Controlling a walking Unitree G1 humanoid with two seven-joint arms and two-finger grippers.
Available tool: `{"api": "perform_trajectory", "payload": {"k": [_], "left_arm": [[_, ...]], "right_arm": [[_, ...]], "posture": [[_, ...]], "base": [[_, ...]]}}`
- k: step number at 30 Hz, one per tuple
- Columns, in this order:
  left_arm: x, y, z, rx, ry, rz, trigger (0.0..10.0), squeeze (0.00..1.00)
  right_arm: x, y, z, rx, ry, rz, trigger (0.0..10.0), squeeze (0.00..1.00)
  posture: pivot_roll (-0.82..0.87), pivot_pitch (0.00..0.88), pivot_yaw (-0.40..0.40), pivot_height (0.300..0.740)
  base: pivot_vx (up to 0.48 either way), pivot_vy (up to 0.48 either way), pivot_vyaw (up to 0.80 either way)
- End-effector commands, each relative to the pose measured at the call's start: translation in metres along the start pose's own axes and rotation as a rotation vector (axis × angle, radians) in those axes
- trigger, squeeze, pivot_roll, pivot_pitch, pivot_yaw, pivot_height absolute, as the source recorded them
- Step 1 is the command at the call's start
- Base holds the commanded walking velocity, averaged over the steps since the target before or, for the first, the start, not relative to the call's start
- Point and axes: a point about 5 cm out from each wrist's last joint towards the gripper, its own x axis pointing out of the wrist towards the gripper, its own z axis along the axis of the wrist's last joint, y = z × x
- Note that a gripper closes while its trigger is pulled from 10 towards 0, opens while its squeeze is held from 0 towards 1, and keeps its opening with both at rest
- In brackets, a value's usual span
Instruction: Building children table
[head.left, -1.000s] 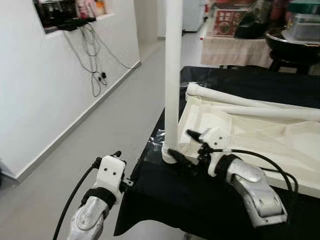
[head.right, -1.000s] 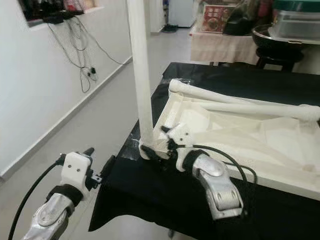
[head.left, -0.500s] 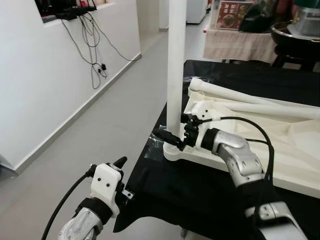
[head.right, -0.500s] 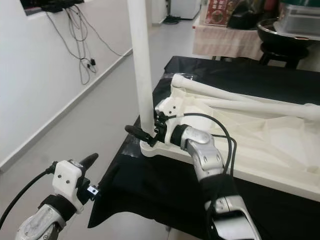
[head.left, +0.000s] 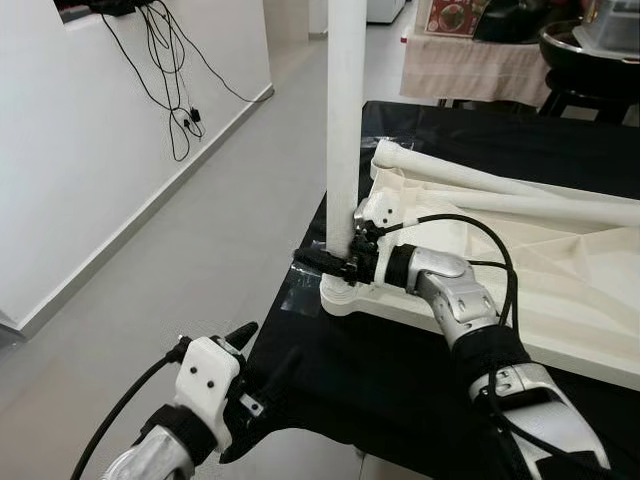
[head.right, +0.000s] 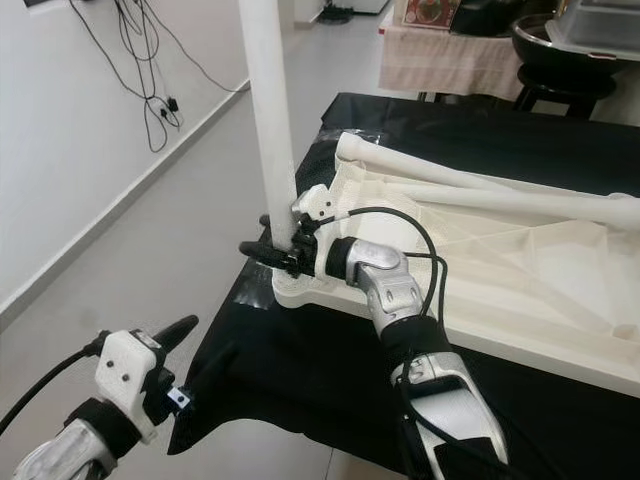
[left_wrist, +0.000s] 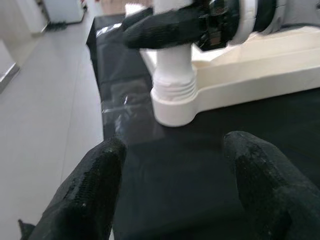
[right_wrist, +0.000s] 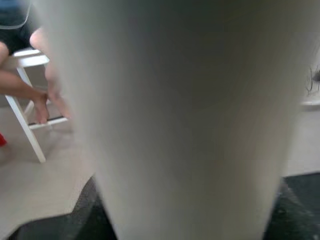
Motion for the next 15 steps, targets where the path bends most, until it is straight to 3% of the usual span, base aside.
{"api": "perform_trajectory", "payload": {"k": [1, 7, 10, 12, 14, 15], "left_arm": [[-0.003, -0.003, 0.000, -0.006, 0.015, -0.019, 10.0, 0.00], [-0.001, -0.006, -0.002, -0.023, 0.020, -0.034, 10.0, 0.00], [-0.001, -0.009, -0.007, -0.037, 0.029, -0.047, 10.0, 0.00], [0.000, -0.008, -0.008, -0.049, 0.031, -0.046, 10.0, 0.00], [0.002, -0.004, -0.011, -0.060, 0.034, -0.037, 10.0, 0.00], [0.003, -0.003, -0.013, -0.062, 0.035, -0.034, 10.0, 0.00]], "right_arm": [[-0.005, 0.004, -0.014, 0.028, 0.044, 0.035, 0.0, 0.00], [-0.038, 0.012, -0.030, 0.039, 0.086, -0.043, 0.0, 0.00], [-0.064, 0.036, -0.046, 0.094, 0.137, -0.342, 0.0, 0.00], [-0.089, 0.067, -0.060, 0.163, 0.243, -0.783, 0.0, 0.00], [-0.103, 0.099, -0.065, 0.175, 0.300, -0.876, 0.0, 0.00], [-0.100, 0.105, -0.065, 0.171, 0.291, -0.844, 0.0, 0.00]], "posture": [[0.05, 0.205, 0.007, 0.740], [0.02, 0.220, -0.001, 0.740], [0.01, 0.222, -0.009, 0.740], [-0.01, 0.224, 0.001, 0.740], [-0.03, 0.224, 0.025, 0.740], [-0.05, 0.210, 0.040, 0.740]], "base": [[0.000, 0.000, 0.00], [0.000, 0.000, 0.00], [0.000, 0.000, 0.00], [0.000, 0.000, 0.00], [0.000, 0.000, 0.00], [0.000, 0.000, 0.00]]}}
